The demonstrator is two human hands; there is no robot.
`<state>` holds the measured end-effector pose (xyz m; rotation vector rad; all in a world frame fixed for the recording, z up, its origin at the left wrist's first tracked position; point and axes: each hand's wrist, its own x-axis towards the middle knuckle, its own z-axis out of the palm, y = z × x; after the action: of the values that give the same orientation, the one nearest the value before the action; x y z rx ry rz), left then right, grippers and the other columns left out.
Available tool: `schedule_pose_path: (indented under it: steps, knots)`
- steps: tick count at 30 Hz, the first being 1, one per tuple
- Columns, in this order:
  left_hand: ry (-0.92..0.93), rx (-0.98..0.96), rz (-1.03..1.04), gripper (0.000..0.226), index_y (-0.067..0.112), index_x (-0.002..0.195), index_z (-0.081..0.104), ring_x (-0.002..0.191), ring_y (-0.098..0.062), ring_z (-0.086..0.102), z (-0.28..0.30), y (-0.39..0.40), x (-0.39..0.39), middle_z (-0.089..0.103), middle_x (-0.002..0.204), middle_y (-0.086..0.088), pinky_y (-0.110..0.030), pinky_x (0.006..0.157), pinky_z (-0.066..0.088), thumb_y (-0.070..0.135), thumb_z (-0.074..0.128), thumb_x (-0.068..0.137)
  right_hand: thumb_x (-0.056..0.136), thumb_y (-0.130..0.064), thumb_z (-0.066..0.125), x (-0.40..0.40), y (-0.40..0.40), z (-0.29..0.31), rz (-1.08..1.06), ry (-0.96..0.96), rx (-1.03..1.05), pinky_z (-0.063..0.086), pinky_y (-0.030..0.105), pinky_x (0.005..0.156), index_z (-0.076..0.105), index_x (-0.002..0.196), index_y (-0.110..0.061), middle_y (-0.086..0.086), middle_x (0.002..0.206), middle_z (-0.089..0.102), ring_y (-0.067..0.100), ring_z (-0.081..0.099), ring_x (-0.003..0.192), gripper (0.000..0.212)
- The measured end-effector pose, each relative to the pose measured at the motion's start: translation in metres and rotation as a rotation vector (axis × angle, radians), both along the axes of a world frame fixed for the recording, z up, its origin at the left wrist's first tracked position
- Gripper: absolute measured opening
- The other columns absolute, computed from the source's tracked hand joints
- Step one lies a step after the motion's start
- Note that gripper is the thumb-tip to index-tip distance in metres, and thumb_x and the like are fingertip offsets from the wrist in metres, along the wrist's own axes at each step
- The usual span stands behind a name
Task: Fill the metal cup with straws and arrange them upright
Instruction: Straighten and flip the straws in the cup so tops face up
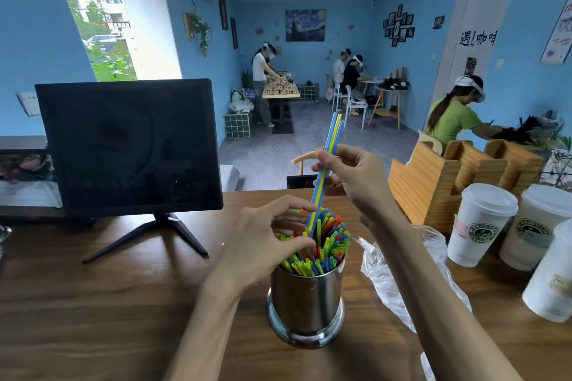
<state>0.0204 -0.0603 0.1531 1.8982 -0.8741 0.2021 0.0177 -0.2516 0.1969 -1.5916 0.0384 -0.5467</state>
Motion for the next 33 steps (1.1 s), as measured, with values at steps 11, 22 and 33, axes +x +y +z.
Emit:
schedule_pose_path:
  steps: [11,22,33]
  knots:
    - [-0.142,-0.046,0.127,0.048,0.04,0.112,0.072,0.083,0.001,0.072,-0.014,-0.003,0.006,0.076,0.092,0.017,-0.026,0.076,0.062,0.032,0.092,0.069,0.092,-0.02,0.072,-0.002,-0.001,-0.004,0.159,0.068,-0.138,0.06,0.03,0.062,0.07,0.113,-0.009,0.006,0.086,0.078,0.02,0.075,0.072,0.023]
    - [-0.065,-0.13,0.161,0.032,0.041,0.115,0.069,0.1,-0.003,0.068,-0.012,0.002,0.017,0.072,0.102,0.021,-0.03,0.092,0.056,0.029,0.079,0.086,0.087,-0.024,0.08,-0.003,0.006,-0.023,0.072,0.041,-0.5,0.061,0.029,0.063,0.075,0.099,-0.016,-0.002,0.088,0.074,0.012,0.073,0.071,0.016]
    - [-0.027,-0.397,0.114,0.044,0.041,0.128,0.065,0.088,-0.012,0.076,0.004,-0.021,0.017,0.077,0.1,0.002,-0.03,0.081,0.061,0.015,0.073,0.092,0.073,-0.038,0.088,-0.01,0.008,-0.033,0.129,0.137,-0.795,0.048,0.029,0.064,0.06,0.056,-0.034,-0.009,0.066,0.067,0.002,0.057,0.063,0.033]
